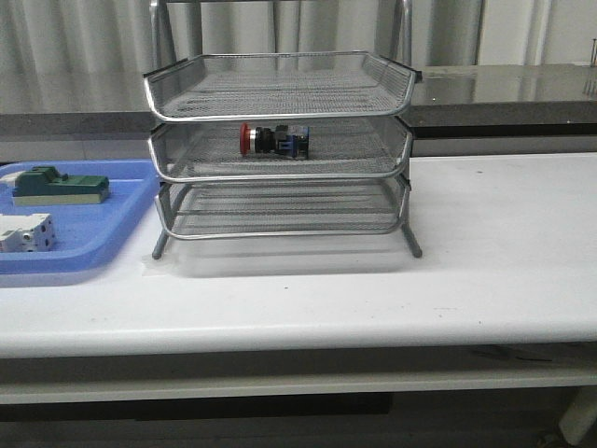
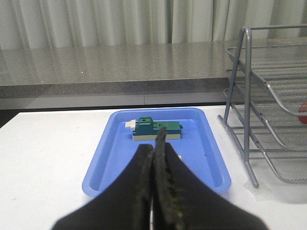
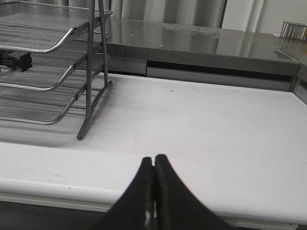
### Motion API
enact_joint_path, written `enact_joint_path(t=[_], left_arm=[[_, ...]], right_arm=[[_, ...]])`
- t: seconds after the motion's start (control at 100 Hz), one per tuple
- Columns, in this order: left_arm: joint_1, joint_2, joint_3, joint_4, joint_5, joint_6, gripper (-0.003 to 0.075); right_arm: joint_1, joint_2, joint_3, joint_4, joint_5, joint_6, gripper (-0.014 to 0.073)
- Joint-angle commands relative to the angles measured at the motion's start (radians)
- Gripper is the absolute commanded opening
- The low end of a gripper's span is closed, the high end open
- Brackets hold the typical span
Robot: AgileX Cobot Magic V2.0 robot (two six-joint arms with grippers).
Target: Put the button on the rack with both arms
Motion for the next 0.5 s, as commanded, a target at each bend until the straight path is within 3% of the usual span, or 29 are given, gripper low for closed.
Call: enact_joint_path(t=[0.0, 0.49], left_arm=[[-0.019, -0.018, -0.001, 0.035, -0.080, -0.038, -0.0020], [-0.061, -0.228, 0.236, 0.061, -0.195, -0.040, -0.0020]], right_arm=[[-0.004, -0.018, 0.002, 0.002, -0.087, 0.000, -0.0065], [-0.004, -0.018, 0.002, 0.002, -0.087, 0.000, -0.0065]])
